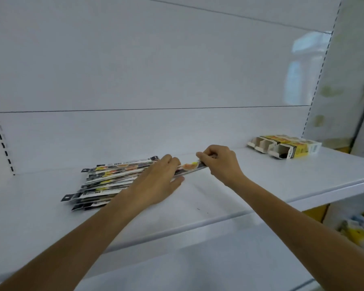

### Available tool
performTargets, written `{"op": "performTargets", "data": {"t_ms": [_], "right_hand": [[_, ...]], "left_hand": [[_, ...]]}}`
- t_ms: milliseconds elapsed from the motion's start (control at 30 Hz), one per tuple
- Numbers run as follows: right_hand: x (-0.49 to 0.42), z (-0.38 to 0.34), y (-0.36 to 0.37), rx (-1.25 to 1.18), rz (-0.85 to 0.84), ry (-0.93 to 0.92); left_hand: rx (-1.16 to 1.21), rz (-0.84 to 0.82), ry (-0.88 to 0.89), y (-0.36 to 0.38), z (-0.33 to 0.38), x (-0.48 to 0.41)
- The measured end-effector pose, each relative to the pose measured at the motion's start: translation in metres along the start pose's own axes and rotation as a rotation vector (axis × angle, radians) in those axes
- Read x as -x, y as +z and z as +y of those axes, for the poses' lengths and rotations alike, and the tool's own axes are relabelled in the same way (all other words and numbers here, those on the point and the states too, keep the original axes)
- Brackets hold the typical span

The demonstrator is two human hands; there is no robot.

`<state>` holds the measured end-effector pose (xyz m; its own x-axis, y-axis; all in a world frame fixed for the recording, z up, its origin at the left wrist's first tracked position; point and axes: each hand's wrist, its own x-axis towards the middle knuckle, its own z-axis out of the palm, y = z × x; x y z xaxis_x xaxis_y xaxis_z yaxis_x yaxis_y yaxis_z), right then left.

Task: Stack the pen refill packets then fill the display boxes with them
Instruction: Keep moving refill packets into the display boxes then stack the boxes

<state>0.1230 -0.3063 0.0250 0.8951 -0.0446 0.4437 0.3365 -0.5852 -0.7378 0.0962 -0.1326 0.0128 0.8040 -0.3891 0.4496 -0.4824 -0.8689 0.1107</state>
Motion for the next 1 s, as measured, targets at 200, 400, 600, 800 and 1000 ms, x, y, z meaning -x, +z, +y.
{"op": "performTargets", "data": {"t_ms": [200,400,600,800,1000], "right_hand": [[0.003,0.041,-0.069,0.167,0.102,0.103],[-0.003,0.097,-0.19,0.434,0.305,0.257],[0.013,0.156,-0.264,0.49,0.365,0.38],[-0.002,0.215,-0.345,0.597,0.288,0.384],[-0.035,0.272,-0.421,0.568,0.25,0.335]], "left_hand": [[-0.122,0.042,0.14,0.029,0.045,-0.043],[0.069,-0.023,0.17,0.062,0.089,-0.086],[0.175,-0.105,0.255,0.1,0.161,-0.14],[0.21,-0.066,0.319,0.147,0.252,-0.209],[0.273,-0.088,0.268,0.184,0.326,-0.272]]}}
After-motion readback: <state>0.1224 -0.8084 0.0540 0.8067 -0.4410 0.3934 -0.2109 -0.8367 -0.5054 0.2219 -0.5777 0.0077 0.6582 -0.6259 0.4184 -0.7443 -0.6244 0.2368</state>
